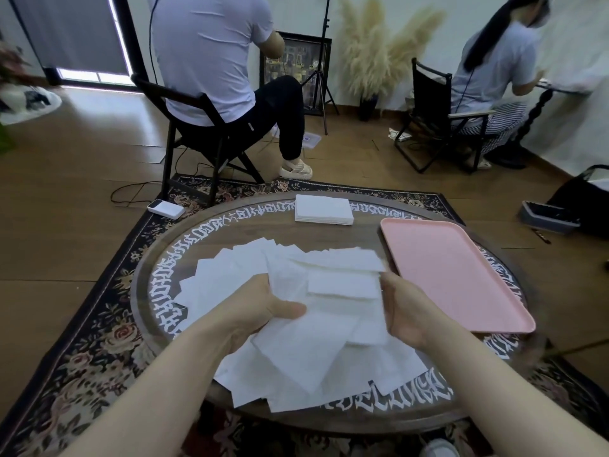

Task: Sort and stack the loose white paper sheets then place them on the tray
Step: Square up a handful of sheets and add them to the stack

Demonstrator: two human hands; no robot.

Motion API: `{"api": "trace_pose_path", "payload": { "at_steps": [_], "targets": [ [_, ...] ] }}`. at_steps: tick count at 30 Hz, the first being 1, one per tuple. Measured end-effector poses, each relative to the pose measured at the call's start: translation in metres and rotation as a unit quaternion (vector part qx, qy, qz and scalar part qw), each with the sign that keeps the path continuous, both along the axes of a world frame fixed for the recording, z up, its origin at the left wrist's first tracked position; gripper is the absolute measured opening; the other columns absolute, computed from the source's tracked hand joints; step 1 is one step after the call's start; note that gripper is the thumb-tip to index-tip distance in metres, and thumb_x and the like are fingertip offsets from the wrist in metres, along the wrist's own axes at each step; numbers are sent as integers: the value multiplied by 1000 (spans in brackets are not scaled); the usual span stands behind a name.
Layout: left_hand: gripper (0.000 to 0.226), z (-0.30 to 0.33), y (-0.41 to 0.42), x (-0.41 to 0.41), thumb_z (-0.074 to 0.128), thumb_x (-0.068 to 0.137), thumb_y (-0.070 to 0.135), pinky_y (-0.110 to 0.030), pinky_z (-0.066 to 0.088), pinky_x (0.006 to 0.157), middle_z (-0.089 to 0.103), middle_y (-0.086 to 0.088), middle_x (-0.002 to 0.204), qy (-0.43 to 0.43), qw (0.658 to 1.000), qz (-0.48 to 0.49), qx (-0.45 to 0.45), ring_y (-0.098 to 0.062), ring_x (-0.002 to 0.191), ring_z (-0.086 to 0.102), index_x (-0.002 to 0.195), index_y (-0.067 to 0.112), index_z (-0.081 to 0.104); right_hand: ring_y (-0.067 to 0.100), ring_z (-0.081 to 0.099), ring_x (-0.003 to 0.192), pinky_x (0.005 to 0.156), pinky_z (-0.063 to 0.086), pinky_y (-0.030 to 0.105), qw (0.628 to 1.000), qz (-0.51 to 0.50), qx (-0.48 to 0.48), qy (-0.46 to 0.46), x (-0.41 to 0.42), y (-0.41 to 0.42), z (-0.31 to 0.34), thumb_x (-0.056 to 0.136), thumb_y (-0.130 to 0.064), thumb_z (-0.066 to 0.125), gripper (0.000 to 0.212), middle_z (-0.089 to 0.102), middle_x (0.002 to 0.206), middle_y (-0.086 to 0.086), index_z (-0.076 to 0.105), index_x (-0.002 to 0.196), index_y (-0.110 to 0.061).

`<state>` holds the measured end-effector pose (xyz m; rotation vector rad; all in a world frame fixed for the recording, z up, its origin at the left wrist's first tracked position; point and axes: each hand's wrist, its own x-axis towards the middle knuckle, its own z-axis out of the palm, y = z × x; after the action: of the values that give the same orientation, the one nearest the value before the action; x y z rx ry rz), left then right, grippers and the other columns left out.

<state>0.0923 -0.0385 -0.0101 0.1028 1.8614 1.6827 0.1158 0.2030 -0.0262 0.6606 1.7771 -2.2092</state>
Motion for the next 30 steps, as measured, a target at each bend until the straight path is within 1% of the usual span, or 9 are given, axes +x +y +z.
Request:
{"api": "trace_pose_path", "payload": {
  "at_steps": [3,5,8,11,15,19,23,25,30],
  "targets": [
    [30,-8,-2,0,70,84,0,-35,58,80,77,2,98,-4,998,-26,-61,-20,92,73,107,20,71,25,75,74,54,57,30,996,-2,-86,-32,-5,8,-6,95,-71,21,83,76,95,13,75,99,-9],
    [30,-11,-1,1,71,84,3,-32,58,76,77,6,97,-7,995,-48,-86,-17,91,73,106,24,70,21,72,66,56,57,30,998,18,-30,-46,-6,7,-13,92,-69,39,70,76,85,8,75,98,-11],
    [34,-11,2,3,71,83,2,-30,57,72,76,7,99,-7,992,-77,-95,-17,94,72,106,27,69,19,73,74,68,59,35,998,8,29,-59,-6,1,-24,92,-31,66,31,77,88,4,69,114,-9],
    [34,-11,5,5,73,83,2,-27,56,67,75,1,101,-8,991,-82,-104,-19,93,72,111,20,66,21,72,82,74,59,36,998,-59,22,-14,-9,-5,-22,96,-17,62,23,76,94,6,67,115,-6],
    [33,-11,5,5,72,84,3,-22,52,63,74,2,99,-4,989,-89,-119,-17,90,70,111,21,66,26,66,86,86,54,44,973,-205,51,95,-16,-2,-2,98,-12,58,9,69,114,17,67,97,-11],
    [30,-10,-1,-3,70,87,4,-27,54,64,74,-3,102,-2,994,25,-104,-22,90,70,116,13,63,30,66,105,97,52,49,953,-260,-34,149,-14,9,22,100,-14,54,26,66,125,15,61,124,-6],
    [24,-14,5,-8,66,89,0,-31,55,66,73,-10,99,-1,974,227,-19,-25,85,69,113,4,65,19,75,77,65,62,37,954,-200,-165,150,-6,-2,40,99,-13,52,16,77,90,4,66,107,-13],
    [21,-14,13,-6,65,90,0,-30,55,61,74,-8,93,-16,962,269,37,-22,78,70,110,1,66,15,73,68,60,61,32,959,-156,-180,152,-3,-12,41,98,-8,52,12,75,75,0,64,98,-12],
    [22,-1,35,5,54,96,10,-38,61,73,75,-8,105,-85,924,238,287,-22,90,74,114,7,67,36,67,106,95,52,53,984,-102,-40,142,5,-39,32,95,2,55,24,71,117,15,63,115,-8]
  ]
}}
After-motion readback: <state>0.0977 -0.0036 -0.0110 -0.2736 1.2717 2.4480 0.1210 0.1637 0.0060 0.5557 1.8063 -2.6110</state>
